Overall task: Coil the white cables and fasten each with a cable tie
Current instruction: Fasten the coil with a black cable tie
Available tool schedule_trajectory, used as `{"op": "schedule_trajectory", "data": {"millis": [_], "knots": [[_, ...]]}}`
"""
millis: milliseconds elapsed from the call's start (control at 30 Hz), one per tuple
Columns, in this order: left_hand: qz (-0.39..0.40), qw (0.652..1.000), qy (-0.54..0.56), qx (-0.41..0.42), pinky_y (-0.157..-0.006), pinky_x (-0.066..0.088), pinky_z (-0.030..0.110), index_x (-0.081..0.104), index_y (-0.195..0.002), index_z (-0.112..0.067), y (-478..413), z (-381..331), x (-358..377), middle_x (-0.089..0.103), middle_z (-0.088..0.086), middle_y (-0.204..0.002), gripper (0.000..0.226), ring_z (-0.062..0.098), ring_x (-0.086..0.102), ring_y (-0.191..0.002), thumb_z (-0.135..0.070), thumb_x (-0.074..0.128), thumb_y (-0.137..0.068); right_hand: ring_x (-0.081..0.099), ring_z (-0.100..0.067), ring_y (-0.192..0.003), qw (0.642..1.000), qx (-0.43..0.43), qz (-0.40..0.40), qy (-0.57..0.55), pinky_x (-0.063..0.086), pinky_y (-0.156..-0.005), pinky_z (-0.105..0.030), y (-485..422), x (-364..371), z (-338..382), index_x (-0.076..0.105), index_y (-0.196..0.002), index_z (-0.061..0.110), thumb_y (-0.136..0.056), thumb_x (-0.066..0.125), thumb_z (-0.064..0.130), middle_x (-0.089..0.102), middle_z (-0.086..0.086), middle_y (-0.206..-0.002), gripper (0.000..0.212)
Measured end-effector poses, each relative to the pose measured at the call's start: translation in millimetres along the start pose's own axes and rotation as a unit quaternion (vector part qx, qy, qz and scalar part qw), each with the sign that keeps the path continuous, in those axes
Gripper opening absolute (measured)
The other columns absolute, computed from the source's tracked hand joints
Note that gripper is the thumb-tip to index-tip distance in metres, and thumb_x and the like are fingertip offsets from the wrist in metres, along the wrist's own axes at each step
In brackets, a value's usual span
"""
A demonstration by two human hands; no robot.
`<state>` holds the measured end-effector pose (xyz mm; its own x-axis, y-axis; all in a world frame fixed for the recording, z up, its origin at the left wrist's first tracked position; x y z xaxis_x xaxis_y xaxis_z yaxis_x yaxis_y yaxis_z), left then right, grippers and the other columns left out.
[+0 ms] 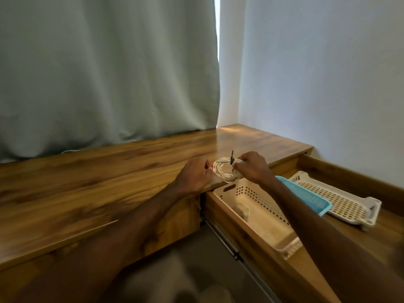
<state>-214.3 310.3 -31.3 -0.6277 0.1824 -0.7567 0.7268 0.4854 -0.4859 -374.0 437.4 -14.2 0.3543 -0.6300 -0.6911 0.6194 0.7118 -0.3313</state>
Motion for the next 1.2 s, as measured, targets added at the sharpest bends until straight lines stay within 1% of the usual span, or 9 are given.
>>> {"op": "schedule_trajectory", "data": {"millis": [67, 200, 400, 533, 700, 833, 967, 1100, 1200], "knots": [[0.011, 1.000, 0.000, 0.016, -0.075, 0.047, 0.031, 0.067, -0.097, -0.015, -10.3, -15.4, 18.8, 0.068, -0.001, -0.097, 0.011, 0.015, 0.059, -0.090, -0.019, 0.058, -0.093, 0.064, -0.015, -0.071, 1.000, 0.016, 0.007, 0.019, 0.045, -0.056, -0.028, -1.3, -14.6, -22.4, 0.079, -0.102, 0.007, -0.090, 0.070, 0.021, 0.074, -0.008, -0.089, 0.021], [0.029, 0.998, 0.007, 0.048, -0.075, 0.051, 0.031, 0.070, -0.094, -0.011, -27.4, -42.9, 53.1, 0.071, 0.001, -0.096, 0.013, 0.015, 0.063, -0.088, -0.016, 0.058, -0.091, 0.072, -0.037, -0.078, 0.998, 0.057, 0.004, 0.005, 0.056, -0.065, -0.040, -2.4, -39.0, -70.9, 0.080, -0.086, 0.004, -0.086, 0.070, 0.016, 0.075, -0.017, -0.080, 0.015], [0.075, 0.988, -0.029, 0.135, -0.084, 0.051, 0.039, 0.068, -0.093, -0.009, -45.4, -61.0, 109.1, 0.070, 0.007, -0.093, 0.015, 0.024, 0.063, -0.088, -0.014, 0.057, -0.085, 0.075, -0.029, -0.077, 0.993, 0.113, -0.026, 0.025, 0.062, -0.074, -0.049, -3.4, -74.6, -136.2, 0.079, -0.083, 0.004, -0.085, 0.075, 0.017, 0.076, -0.013, -0.078, 0.013], [0.113, 0.978, -0.028, 0.176, -0.092, 0.053, 0.043, 0.068, -0.116, -0.002, -54.5, -87.2, 138.5, 0.070, 0.016, -0.117, 0.033, 0.030, 0.063, -0.109, -0.019, 0.051, -0.093, 0.075, -0.021, -0.068, 0.987, 0.150, -0.053, 0.007, 0.065, -0.069, -0.038, -1.6, -98.2, -175.6, 0.080, -0.087, 0.006, -0.084, 0.079, 0.015, 0.077, -0.009, -0.075, 0.010], [0.178, 0.965, -0.057, 0.186, -0.112, 0.042, 0.041, 0.055, -0.143, -0.006, -70.6, -115.6, 171.7, 0.058, 0.013, -0.145, 0.043, 0.027, 0.052, -0.135, -0.026, 0.046, -0.106, 0.075, -0.020, -0.064, 0.965, 0.207, -0.153, -0.057, 0.065, -0.069, -0.038, 4.9, -126.1, -216.2, 0.081, -0.085, 0.008, -0.078, 0.084, 0.011, 0.076, -0.007, -0.070, 0.009], [0.250, 0.953, -0.043, 0.168, -0.096, 0.055, 0.045, 0.060, -0.133, -0.006, -74.9, -126.0, 194.8, 0.065, 0.012, -0.133, 0.041, 0.024, 0.064, -0.117, -0.032, 0.040, -0.108, 0.073, -0.018, -0.059, 0.934, 0.266, -0.220, -0.091, 0.065, -0.067, -0.036, 0.1, -139.4, -240.4, 0.080, -0.086, 0.002, -0.078, 0.085, 0.010, 0.075, -0.011, -0.070, 0.012], [0.299, 0.940, -0.051, 0.153, -0.082, 0.058, 0.044, 0.065, -0.112, -0.009, -74.9, -112.5, 218.1, 0.071, 0.007, -0.107, 0.042, 0.019, 0.068, -0.092, -0.038, 0.034, -0.109, 0.073, -0.017, -0.058, 0.918, 0.322, -0.214, -0.093, 0.061, -0.057, -0.029, -16.0, -142.0, -262.3, 0.076, -0.087, -0.001, -0.078, 0.086, 0.013, 0.074, -0.010, -0.072, 0.019], [0.297, 0.939, -0.052, 0.167, -0.072, 0.055, 0.036, 0.065, -0.101, -0.009, -75.7, -109.2, 225.6, 0.070, 0.008, -0.095, 0.045, 0.019, 0.068, -0.082, -0.037, 0.031, -0.111, 0.074, -0.020, -0.061, 0.904, 0.368, -0.195, -0.095, 0.055, -0.043, -0.024, -28.5, -129.0, -283.4, 0.070, -0.096, -0.001, -0.080, 0.085, 0.012, 0.075, -0.015, -0.086, 0.025], [0.280, 0.940, -0.070, 0.181, -0.073, 0.052, 0.036, 0.065, -0.098, -0.010, -75.6, -105.4, 232.4, 0.068, 0.007, -0.090, 0.047, 0.019, 0.064, -0.080, -0.037, 0.029, -0.111, 0.076, -0.026, -0.069, 0.898, 0.393, -0.166, -0.104, 0.060, -0.048, -0.030, -34.6, -113.5, -296.2, 0.067, -0.099, -0.001, -0.079, 0.087, 0.012, 0.074, -0.017, -0.096, 0.032]]}}
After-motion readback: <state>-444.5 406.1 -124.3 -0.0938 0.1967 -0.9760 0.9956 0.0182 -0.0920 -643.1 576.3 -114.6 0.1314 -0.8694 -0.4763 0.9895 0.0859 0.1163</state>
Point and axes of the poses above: each hand's wrist, its own y-axis away from the middle knuckle, its own x-axis out of the palm, z = x × y, the point moved 2 cm from there along -y, towards the middle knuckle
